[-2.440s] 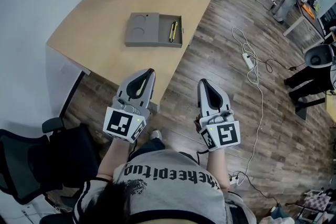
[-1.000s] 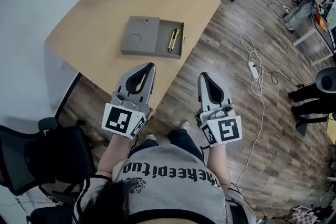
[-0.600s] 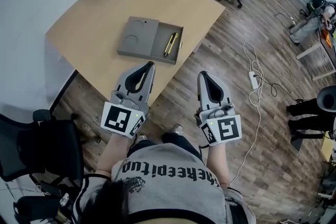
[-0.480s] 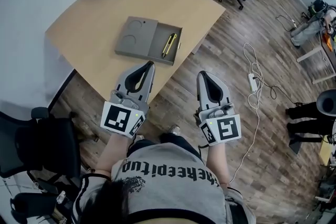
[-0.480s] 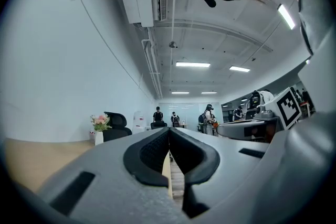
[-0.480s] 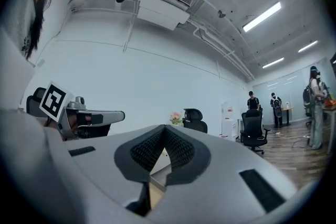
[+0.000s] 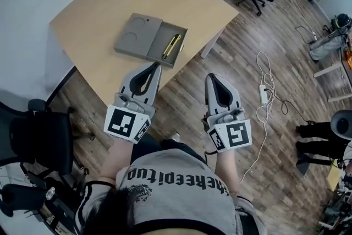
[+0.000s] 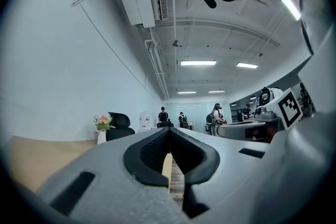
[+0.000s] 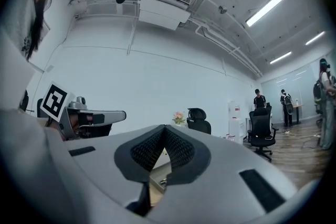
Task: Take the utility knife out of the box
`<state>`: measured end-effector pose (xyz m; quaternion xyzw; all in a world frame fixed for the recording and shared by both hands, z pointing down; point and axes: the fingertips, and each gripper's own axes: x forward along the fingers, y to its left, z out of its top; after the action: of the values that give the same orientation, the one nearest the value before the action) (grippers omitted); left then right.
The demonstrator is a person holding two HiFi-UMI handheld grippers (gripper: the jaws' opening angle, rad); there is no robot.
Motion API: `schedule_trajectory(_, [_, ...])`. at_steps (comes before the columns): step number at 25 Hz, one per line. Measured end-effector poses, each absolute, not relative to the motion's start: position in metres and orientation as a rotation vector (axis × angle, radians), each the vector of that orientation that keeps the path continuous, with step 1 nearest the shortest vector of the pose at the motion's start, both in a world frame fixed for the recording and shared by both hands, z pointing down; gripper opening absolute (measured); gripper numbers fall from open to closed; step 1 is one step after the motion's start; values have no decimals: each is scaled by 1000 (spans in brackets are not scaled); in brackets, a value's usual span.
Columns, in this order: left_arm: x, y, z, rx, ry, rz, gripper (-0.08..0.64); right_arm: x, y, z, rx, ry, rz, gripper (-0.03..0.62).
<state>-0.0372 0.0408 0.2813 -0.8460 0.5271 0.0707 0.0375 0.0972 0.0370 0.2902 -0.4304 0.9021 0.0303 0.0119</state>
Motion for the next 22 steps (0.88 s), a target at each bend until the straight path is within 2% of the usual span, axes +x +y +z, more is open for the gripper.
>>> schedule_trajectory(22, [-10,4,289,-2592,1655,134,18,120,-3,302,-1289,2811,8,6])
